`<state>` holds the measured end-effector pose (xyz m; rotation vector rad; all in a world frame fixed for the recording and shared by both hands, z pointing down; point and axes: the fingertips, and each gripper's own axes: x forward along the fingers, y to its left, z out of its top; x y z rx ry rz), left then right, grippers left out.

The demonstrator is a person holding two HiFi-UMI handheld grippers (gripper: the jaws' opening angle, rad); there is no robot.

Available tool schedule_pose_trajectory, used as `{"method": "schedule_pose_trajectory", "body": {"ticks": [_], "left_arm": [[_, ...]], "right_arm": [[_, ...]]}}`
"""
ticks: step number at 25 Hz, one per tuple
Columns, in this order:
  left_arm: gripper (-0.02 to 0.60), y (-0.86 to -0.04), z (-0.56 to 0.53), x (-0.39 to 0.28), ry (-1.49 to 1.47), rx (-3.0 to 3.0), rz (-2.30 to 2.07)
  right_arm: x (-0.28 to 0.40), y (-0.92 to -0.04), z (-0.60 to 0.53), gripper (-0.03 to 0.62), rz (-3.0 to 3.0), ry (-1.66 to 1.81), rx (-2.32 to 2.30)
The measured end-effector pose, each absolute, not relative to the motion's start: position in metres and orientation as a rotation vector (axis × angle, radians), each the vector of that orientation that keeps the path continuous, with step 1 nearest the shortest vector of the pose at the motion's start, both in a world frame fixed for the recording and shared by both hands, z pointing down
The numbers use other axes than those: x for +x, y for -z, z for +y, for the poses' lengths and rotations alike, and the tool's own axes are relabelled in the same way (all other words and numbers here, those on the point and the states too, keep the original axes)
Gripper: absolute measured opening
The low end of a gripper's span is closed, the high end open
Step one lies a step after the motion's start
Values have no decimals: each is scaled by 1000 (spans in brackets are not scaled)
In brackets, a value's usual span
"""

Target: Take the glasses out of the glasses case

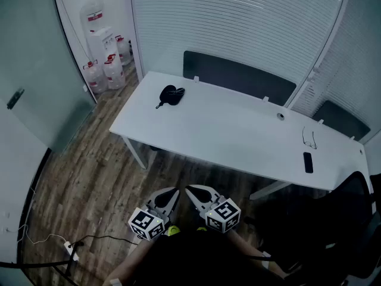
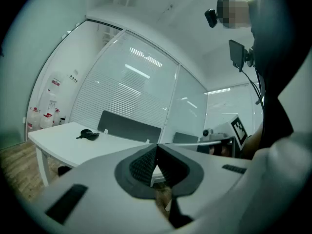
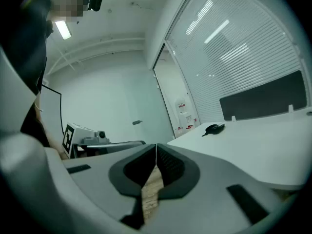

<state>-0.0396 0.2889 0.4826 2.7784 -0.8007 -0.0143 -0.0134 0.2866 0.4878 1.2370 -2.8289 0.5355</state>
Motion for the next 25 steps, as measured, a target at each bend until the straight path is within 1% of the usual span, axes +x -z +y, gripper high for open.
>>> {"method": "schedule_pose_trajectory", "body": {"ticks": [12,16,19,22,23,25], "left_arm": [[6,-478,292,-41,34,2807,-781],[6,-479,291,-46,39,2812,-791],[6,-478,289,-54,38,2815,-815],[6,-480,289,-63,6,2834,-865],[6,-480,289,-65,-11,2847,-880],[7,-478,290,-68,-26,2875,-889]], "right_arm": [[-21,-484,287,16,-2862,-555,1177],[-25,-493,288,15,-2791,-537,1155],[-27,-494,287,15,-2689,-357,1199],[-25,-489,286,19,-2523,26,1237],[-27,-486,286,20,-2498,98,1236],[-33,-483,286,39,-2533,56,1252]]}}
